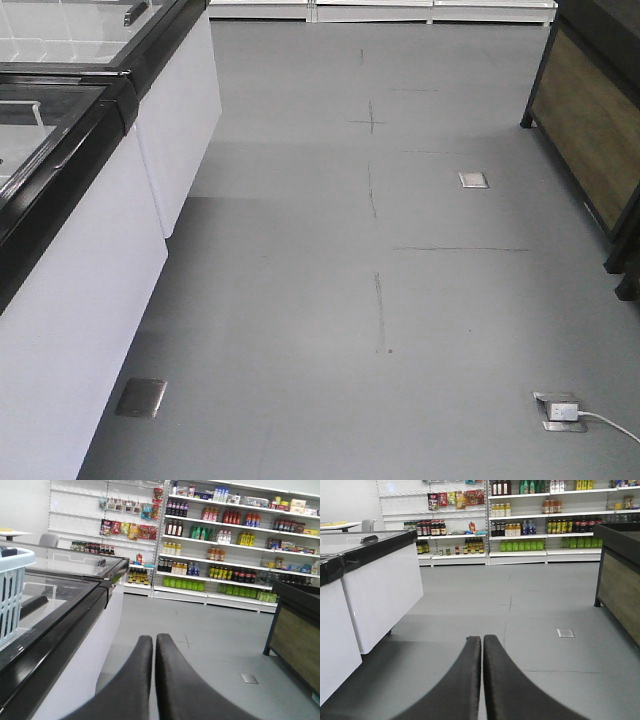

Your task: Left arm holds basket, right arm returns cookies

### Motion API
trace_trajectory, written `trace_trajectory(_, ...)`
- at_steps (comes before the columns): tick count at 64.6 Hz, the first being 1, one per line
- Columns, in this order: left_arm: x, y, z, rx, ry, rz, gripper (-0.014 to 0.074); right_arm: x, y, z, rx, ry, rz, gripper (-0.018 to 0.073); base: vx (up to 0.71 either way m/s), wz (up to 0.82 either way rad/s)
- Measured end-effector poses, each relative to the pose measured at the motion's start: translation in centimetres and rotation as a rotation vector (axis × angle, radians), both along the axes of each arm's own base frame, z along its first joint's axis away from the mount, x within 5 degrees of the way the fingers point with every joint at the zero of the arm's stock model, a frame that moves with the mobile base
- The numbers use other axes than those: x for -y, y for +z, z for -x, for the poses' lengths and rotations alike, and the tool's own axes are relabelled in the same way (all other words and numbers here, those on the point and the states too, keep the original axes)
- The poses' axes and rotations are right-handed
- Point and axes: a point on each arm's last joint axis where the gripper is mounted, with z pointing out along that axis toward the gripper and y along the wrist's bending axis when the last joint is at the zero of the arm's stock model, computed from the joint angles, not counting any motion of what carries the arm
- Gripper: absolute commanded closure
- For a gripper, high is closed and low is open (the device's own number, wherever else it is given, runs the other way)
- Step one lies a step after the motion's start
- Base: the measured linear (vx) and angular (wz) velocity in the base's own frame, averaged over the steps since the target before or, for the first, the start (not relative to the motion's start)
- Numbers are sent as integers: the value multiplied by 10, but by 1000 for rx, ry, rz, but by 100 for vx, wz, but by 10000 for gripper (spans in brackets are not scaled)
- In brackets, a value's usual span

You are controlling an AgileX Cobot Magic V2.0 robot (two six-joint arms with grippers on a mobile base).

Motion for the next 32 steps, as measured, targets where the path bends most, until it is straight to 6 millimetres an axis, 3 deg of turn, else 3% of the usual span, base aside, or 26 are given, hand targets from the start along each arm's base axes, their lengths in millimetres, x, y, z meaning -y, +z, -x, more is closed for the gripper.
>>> trace_trajectory(16,1,23,-2,-77,-8,13,603,0,0,0,0,0,0,567,0,0)
trace_trajectory(32,1,62,-22,-226,-14,14,603,0,0,0,0,0,0,567,0,0)
